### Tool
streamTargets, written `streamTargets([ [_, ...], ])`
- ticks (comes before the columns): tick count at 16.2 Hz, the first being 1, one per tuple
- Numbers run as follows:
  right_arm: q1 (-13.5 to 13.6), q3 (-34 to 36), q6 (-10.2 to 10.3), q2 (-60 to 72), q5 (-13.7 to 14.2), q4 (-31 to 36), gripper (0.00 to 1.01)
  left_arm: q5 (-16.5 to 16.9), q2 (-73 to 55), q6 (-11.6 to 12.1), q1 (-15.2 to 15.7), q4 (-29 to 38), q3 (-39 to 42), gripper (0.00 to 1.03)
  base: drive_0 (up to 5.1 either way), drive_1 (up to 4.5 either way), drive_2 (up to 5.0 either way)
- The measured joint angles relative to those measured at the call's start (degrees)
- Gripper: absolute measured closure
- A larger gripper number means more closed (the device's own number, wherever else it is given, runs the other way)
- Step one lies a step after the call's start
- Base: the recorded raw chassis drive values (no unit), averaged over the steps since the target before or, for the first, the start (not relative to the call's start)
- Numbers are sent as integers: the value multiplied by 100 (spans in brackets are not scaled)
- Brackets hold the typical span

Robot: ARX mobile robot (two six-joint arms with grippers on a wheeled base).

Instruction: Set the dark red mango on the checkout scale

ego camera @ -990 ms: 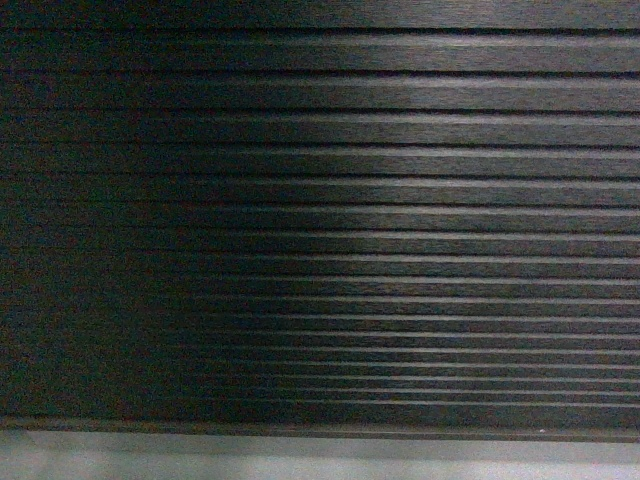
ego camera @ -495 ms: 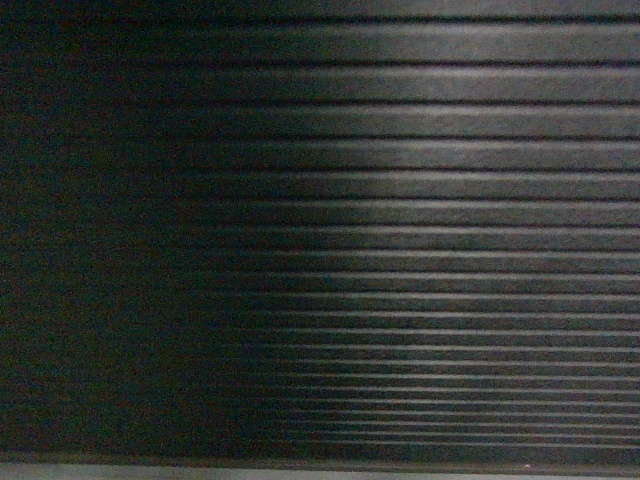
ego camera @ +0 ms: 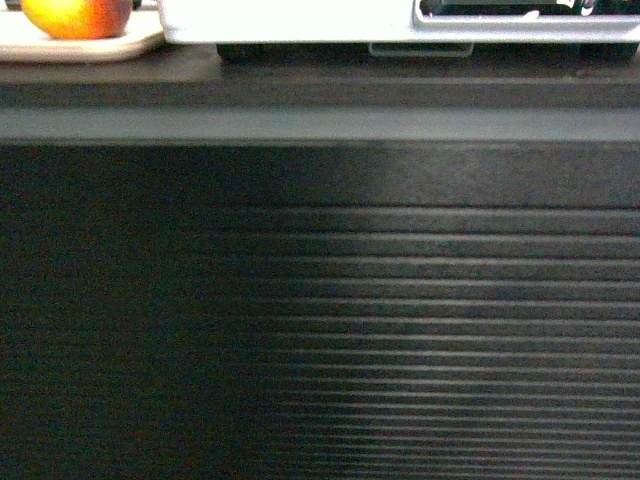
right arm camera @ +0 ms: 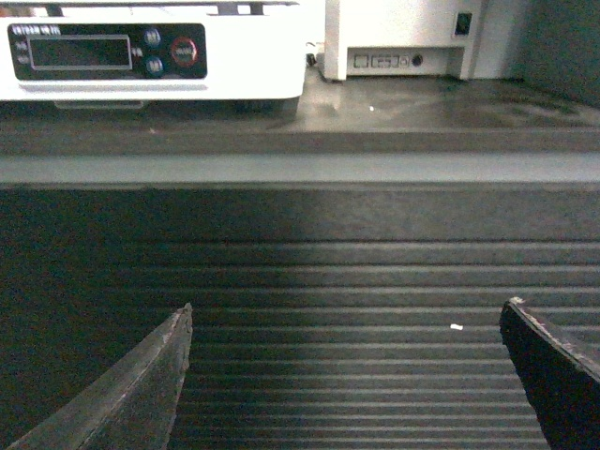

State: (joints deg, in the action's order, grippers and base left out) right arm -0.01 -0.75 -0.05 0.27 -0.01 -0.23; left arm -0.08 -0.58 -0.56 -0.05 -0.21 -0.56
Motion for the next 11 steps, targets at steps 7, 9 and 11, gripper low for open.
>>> streamTargets([
  [7, 0, 0, 2, 2, 2, 4, 3, -2, 0, -2, 0, 0, 0, 5, 0, 0, 0],
  [9, 0, 0, 9, 2, 2, 0, 3, 11, 0, 0, 0, 0, 0, 5, 0, 0, 0],
  [11, 0, 0, 4, 2, 2, -2, 3, 9, 0, 0, 0, 2, 0, 5, 0, 0, 0],
])
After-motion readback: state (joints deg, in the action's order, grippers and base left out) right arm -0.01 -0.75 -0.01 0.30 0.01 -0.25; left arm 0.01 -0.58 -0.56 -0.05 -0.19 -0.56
